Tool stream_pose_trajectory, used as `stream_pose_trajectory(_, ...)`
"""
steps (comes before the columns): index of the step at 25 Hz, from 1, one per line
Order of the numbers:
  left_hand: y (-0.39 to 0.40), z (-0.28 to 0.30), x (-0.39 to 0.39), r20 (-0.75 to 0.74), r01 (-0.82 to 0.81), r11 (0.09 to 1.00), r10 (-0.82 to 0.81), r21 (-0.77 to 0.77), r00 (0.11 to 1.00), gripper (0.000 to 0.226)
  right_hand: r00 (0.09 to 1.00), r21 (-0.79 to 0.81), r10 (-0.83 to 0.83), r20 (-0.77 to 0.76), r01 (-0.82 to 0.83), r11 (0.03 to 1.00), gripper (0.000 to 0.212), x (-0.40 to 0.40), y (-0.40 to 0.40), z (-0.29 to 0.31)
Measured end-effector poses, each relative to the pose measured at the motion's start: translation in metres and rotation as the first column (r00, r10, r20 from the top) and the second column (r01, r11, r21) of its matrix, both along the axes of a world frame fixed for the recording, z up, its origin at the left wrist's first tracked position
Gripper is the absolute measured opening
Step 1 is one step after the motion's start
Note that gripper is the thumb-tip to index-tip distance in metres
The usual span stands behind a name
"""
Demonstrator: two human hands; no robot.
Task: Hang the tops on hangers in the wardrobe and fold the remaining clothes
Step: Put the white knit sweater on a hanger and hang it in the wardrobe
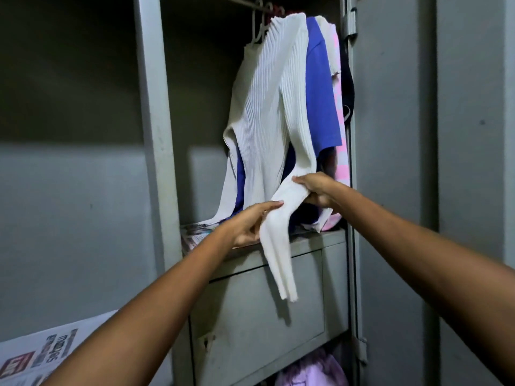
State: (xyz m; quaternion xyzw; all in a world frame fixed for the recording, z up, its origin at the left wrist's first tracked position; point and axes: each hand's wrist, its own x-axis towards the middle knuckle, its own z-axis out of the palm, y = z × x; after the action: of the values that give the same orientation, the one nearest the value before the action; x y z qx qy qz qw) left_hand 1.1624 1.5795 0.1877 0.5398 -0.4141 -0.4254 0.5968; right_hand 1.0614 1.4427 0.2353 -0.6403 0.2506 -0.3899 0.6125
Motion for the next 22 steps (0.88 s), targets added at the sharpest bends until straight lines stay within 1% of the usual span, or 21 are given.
stream_pose_trajectory(1, 0.001, 0.003, 0.009, 0.076, -0.087, 0.996, 0.085, 0.024, 0.993, 0.018, 0.997, 0.043, -0.031, 0.077, 0.027, 0.999, 0.020, 0.007, -0.005, 0.001)
stream_pose_trajectory(2, 0.001, 0.007, 0.020, 0.164, -0.206, 0.978, 0.199, 0.027, 0.966, 0.019, 0.989, 0.064, -0.063, 0.134, 0.055, 0.996, 0.024, 0.012, -0.009, 0.000)
stream_pose_trajectory(3, -0.002, 0.010, 0.034, 0.274, -0.347, 0.938, 0.333, 0.003, 0.902, 0.025, 0.982, 0.062, -0.098, 0.158, 0.089, 0.994, 0.027, 0.017, -0.014, -0.002)
stream_pose_trajectory(4, -0.006, 0.012, 0.049, 0.414, -0.478, 0.877, 0.452, -0.044, 0.790, 0.031, 0.980, 0.041, -0.132, 0.150, 0.127, 0.991, 0.030, 0.021, -0.018, -0.005)
stream_pose_trajectory(5, -0.011, 0.012, 0.062, 0.575, -0.572, 0.814, 0.517, -0.102, 0.634, 0.035, 0.981, 0.006, -0.160, 0.110, 0.160, 0.987, 0.031, 0.023, -0.022, -0.010)
stream_pose_trajectory(6, -0.017, 0.011, 0.072, 0.717, -0.622, 0.770, 0.512, -0.140, 0.473, 0.039, 0.982, -0.046, -0.183, 0.038, 0.185, 0.982, 0.032, 0.026, -0.026, -0.014)
stream_pose_trajectory(7, -0.022, 0.008, 0.078, 0.810, -0.641, 0.756, 0.457, -0.135, 0.367, 0.043, 0.975, -0.126, -0.212, -0.072, 0.202, 0.971, 0.032, 0.027, -0.030, -0.019)
stream_pose_trajectory(8, -0.027, 0.004, 0.080, 0.871, -0.640, 0.760, 0.386, -0.113, 0.304, 0.048, 0.947, -0.227, -0.250, -0.201, 0.203, 0.953, 0.031, 0.027, -0.034, -0.024)
stream_pose_trajectory(10, -0.040, -0.007, 0.081, 0.937, -0.608, 0.792, 0.247, -0.050, 0.245, 0.051, 0.850, -0.410, -0.333, -0.409, 0.155, 0.899, 0.031, 0.026, -0.042, -0.033)
stream_pose_trajectory(11, -0.046, -0.013, 0.080, 0.963, -0.594, 0.804, 0.173, -0.017, 0.207, 0.046, 0.800, -0.471, -0.366, -0.475, 0.120, 0.874, 0.032, 0.025, -0.044, -0.037)
stream_pose_trajectory(13, -0.056, -0.022, 0.077, 0.994, -0.583, 0.812, 0.030, 0.036, 0.104, 0.035, 0.699, -0.586, -0.458, -0.550, 0.068, 0.807, 0.038, 0.023, -0.045, -0.043)
stream_pose_trajectory(14, -0.059, -0.023, 0.077, 0.997, -0.587, 0.808, -0.015, 0.055, 0.072, 0.033, 0.654, -0.639, -0.510, -0.559, 0.051, 0.767, 0.042, 0.021, -0.045, -0.046)
stream_pose_trajectory(15, -0.060, -0.023, 0.077, 0.998, -0.588, 0.806, -0.040, 0.065, 0.055, 0.033, 0.619, -0.681, -0.553, -0.557, 0.040, 0.731, 0.047, 0.019, -0.043, -0.048)
stream_pose_trajectory(16, -0.060, -0.021, 0.075, 0.997, -0.585, 0.808, -0.040, 0.069, 0.062, 0.032, 0.601, -0.713, -0.584, -0.545, 0.033, 0.700, 0.051, 0.016, -0.040, -0.050)
stream_pose_trajectory(17, -0.059, -0.019, 0.073, 0.997, -0.573, 0.818, 0.001, 0.045, 0.081, 0.032, 0.593, -0.736, -0.604, -0.533, 0.027, 0.676, 0.056, 0.012, -0.035, -0.051)
stream_pose_trajectory(18, -0.056, -0.017, 0.067, 0.991, -0.551, 0.834, 0.080, -0.006, 0.111, 0.032, 0.589, -0.752, -0.618, -0.520, 0.027, 0.659, 0.061, 0.009, -0.031, -0.054)
stream_pose_trajectory(20, -0.042, -0.014, 0.046, 0.935, -0.478, 0.864, 0.285, -0.156, 0.210, 0.032, 0.596, -0.768, -0.639, -0.486, 0.057, 0.638, 0.069, 0.000, -0.020, -0.061)
stream_pose_trajectory(22, -0.028, -0.019, 0.019, 0.812, -0.420, 0.848, 0.477, -0.323, 0.337, 0.029, 0.656, -0.757, -0.631, -0.415, 0.137, 0.639, 0.067, -0.012, -0.009, -0.073)
